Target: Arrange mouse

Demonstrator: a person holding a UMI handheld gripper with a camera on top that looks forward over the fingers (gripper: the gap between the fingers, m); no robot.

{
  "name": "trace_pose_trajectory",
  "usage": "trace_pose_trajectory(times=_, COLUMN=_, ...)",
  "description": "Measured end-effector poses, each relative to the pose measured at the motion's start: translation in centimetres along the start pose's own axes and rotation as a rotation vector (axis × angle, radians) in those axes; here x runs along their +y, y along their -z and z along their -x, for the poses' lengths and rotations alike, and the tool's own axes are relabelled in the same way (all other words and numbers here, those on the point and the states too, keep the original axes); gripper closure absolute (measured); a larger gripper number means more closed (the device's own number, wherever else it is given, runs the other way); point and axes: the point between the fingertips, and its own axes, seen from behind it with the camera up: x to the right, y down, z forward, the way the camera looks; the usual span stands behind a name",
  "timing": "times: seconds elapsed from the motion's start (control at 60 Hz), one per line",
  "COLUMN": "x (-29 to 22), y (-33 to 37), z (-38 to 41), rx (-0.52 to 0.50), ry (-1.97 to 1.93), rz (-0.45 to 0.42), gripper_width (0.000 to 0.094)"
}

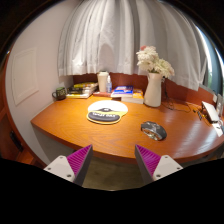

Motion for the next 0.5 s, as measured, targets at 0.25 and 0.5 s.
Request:
trace_pose_trajectory(times=0.25, x=2.3, y=-5.3, z=-12.0, rx=0.147, ry=-0.04, rz=0.066, gripper_width=0.0094)
trace_pose_trajectory(times=0.5, x=0.5, y=-11.8, z=-18.9, rx=0.195, ry=-0.057, rz=0.1, gripper_width=0.0097)
